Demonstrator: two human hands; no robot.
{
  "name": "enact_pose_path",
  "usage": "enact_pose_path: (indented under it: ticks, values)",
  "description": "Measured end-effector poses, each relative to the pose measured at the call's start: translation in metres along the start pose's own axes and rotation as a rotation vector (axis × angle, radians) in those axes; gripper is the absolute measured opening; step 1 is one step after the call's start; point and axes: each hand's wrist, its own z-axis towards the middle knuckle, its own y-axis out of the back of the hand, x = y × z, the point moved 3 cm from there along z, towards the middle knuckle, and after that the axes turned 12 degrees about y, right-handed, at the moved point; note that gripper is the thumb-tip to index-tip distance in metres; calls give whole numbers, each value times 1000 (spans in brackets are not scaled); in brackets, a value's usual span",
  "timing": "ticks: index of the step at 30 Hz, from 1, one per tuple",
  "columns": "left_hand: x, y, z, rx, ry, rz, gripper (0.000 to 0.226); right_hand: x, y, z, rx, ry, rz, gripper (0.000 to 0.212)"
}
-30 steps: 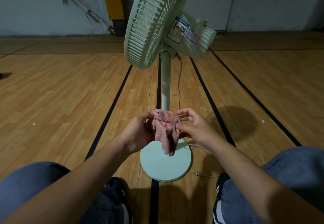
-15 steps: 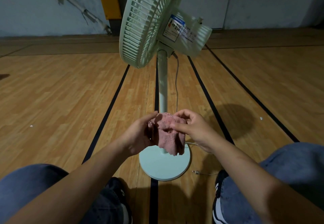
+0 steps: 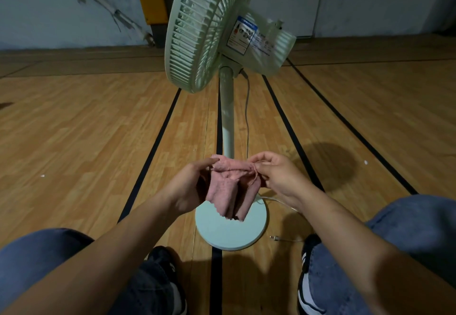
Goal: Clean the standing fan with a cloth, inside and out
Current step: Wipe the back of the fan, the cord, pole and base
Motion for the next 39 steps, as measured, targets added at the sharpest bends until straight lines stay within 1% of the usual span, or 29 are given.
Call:
enact_pose_path:
  ticks: [1, 2, 3, 4, 5, 7, 8, 10, 12, 14, 16, 18, 19, 20, 21, 22, 24, 26, 28, 32, 35, 39]
  values:
    - [0, 0, 0, 4, 3, -6, 58, 0, 2, 1, -1, 9, -59, 19]
    - [0, 1, 1, -2, 8, -3, 60, 0, 3, 1, -4, 61, -221, 18]
    - [1, 1, 2, -16, 11, 1, 60, 2, 4, 0, -11, 148, -425, 17]
    - [2, 2, 3, -30, 12, 3, 58, 4, 1, -2, -4, 257, -573, 17]
    - [3, 2, 3, -41, 13, 2, 55, 8, -4, -5, 23, 360, -621, 17]
    - [4, 2, 3, -50, 18, -4, 47, 11, -15, -11, 109, 465, -562, 23]
    - [4, 2, 3, -49, 17, 0, 43, 12, -18, -13, 153, 490, -535, 24]
    - [5, 2, 3, -51, 12, 19, 37, 11, -19, -13, 195, 500, -536, 21]
    - [6, 3, 3, -62, 13, 14, 39, 11, -15, -12, 195, 490, -537, 17]
    - [6, 4, 3, -71, 12, 8, 44, 11, -14, -12, 192, 482, -503, 22]
    - [7, 3, 3, -59, 13, 24, 46, 12, -15, -12, 168, 491, -469, 24]
    - [8, 1, 2, -5, 28, 60, 42, 11, -15, -12, 111, 501, -446, 14]
    - [9, 1, 2, 25, 31, 88, 40, 10, -13, -11, 79, 487, -409, 8]
    - [9, 1, 1, 43, 30, 122, 39, 10, -10, -9, 47, 455, -353, 7]
    - [10, 2, 2, 35, 31, 160, 40, 11, -7, -7, 13, 408, -293, 12]
    - [9, 4, 3, 1, 31, 204, 40, 12, -4, -5, -24, 351, -240, 16]
    - [9, 10, 6, -118, 18, 300, 38, 12, 5, -1, -104, 257, -164, 20]
    - [9, 12, 8, -211, -21, 408, 36, 11, 10, 2, -137, 208, -118, 24]
    - [9, 12, 9, -277, -65, 497, 33, 11, 12, 2, -139, 213, -150, 24]
    - [8, 10, 5, -412, -139, 765, 29, 18, 9, -2, -101, 318, -328, 24]
    - [7, 8, 4, -454, -155, 890, 30, 21, 3, -3, 2, 353, -430, 20]
    - [7, 1, 0, -488, -186, 1120, 30, 18, -3, -6, 63, 386, -558, 20]
